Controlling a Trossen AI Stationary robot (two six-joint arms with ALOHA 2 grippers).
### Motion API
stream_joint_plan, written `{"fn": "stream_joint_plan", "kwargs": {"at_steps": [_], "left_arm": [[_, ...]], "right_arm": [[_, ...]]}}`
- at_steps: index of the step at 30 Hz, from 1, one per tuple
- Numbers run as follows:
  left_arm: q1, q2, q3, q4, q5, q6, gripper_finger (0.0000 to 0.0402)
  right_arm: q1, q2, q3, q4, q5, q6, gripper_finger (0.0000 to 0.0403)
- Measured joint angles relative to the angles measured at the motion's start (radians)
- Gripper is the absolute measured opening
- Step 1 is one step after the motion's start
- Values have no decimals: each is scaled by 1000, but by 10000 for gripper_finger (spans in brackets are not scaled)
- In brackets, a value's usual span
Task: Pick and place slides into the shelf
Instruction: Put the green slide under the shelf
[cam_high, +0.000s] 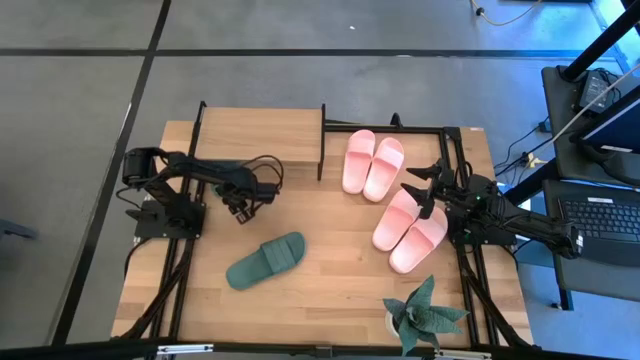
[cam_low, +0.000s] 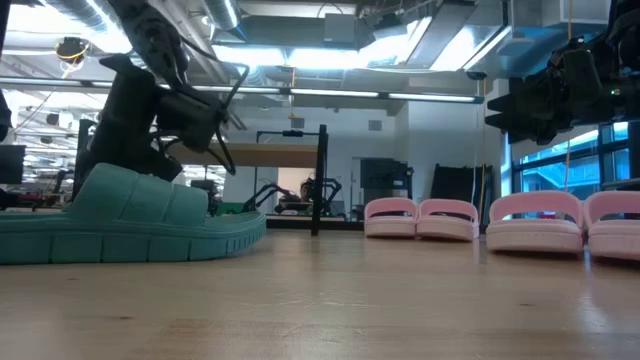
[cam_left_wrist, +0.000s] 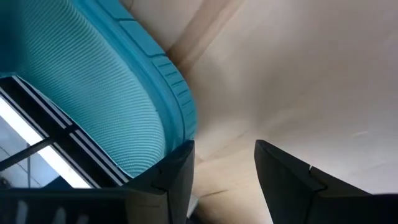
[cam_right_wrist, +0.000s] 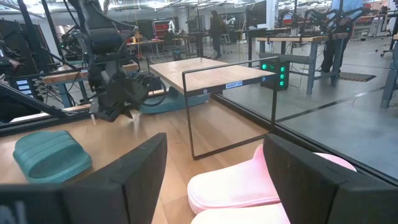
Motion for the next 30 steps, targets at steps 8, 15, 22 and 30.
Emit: {"fn": "stream_joint_plan", "kwargs": {"at_steps": [8, 15, 22, 30], "left_arm": [[46, 0, 0, -3, 1, 5, 160], [23, 0, 0, -46, 68, 52, 160], [-41, 0, 29, -43, 69, 64, 160], [-158, -27, 124, -41, 72, 167, 160]], "right_arm": [[0, 0, 0, 0, 0, 0, 268], [0, 0, 0, 0, 0, 0, 268], [0, 0, 0, 0, 0, 0, 268], [0, 0, 0, 0, 0, 3, 268]]}}
